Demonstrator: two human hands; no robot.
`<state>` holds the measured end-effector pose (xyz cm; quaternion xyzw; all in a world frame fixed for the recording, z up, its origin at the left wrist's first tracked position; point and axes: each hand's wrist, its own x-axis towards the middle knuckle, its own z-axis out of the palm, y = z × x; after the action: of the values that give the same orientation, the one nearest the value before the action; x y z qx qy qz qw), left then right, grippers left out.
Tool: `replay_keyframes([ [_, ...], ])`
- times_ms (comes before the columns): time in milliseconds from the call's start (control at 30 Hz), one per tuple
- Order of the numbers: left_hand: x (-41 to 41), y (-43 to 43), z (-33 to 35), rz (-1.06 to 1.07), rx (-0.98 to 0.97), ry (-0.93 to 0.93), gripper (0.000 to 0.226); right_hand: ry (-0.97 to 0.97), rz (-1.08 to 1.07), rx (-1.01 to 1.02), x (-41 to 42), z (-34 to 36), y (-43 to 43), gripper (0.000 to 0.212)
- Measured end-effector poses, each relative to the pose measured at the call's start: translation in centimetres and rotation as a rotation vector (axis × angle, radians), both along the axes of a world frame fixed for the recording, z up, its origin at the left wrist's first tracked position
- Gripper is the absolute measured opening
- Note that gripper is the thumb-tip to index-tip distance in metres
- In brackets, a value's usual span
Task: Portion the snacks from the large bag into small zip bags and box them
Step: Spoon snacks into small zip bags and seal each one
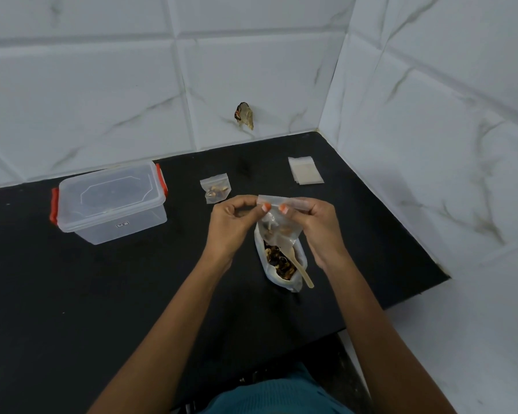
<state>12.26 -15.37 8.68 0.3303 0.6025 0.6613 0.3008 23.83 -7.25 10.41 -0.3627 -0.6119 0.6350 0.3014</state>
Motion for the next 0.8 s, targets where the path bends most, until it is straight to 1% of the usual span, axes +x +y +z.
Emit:
replay_keyframes([
  [100,0.29,-0.14,0.16,-0.053,0.018,-0.004,0.018,-0.036,-0.08,0.044,-0.24,-0.03,-0.19,0.01],
  [167,0.3,-0.17,0.1,-0.052,0.027,-0.007,0.02,-0.03,-0.084,0.041,-0.31,0.15,-0.48,0.011],
  [300,0.03,-0.21,-0.15,-0.01,-0.005,0.011,0.009,-0.048,-0.008,0.011,-0.1,0.55,-0.54,0.017],
  [433,-0.12,-0.1,0.08,0.006,0.009,0.076,0.01,-0.052,0.065,-0.055,0.05,0.48,-0.25,0.008],
  [533,-0.02,-0.03,-0.05,0.003,0.006,0.129,0.013,-0.131,0.031,0.014,-0.14,0.3,-0.13,0.003],
  [600,0.08,0.0,-0.21,-0.002,0.003,0.125,0.012,-0.125,0.018,0.051,-0.26,0.22,-0.06,0.004],
  [700,0.37,0.21,-0.16,-0.032,-0.011,0.117,0.013,-0.062,-0.034,0.033,-0.43,0.12,0.01,0.005],
  [800,0.5,0.44,-0.03,-0.055,-0.035,0.119,0.014,-0.034,-0.074,0.055,-0.76,0.04,0.09,0.009],
])
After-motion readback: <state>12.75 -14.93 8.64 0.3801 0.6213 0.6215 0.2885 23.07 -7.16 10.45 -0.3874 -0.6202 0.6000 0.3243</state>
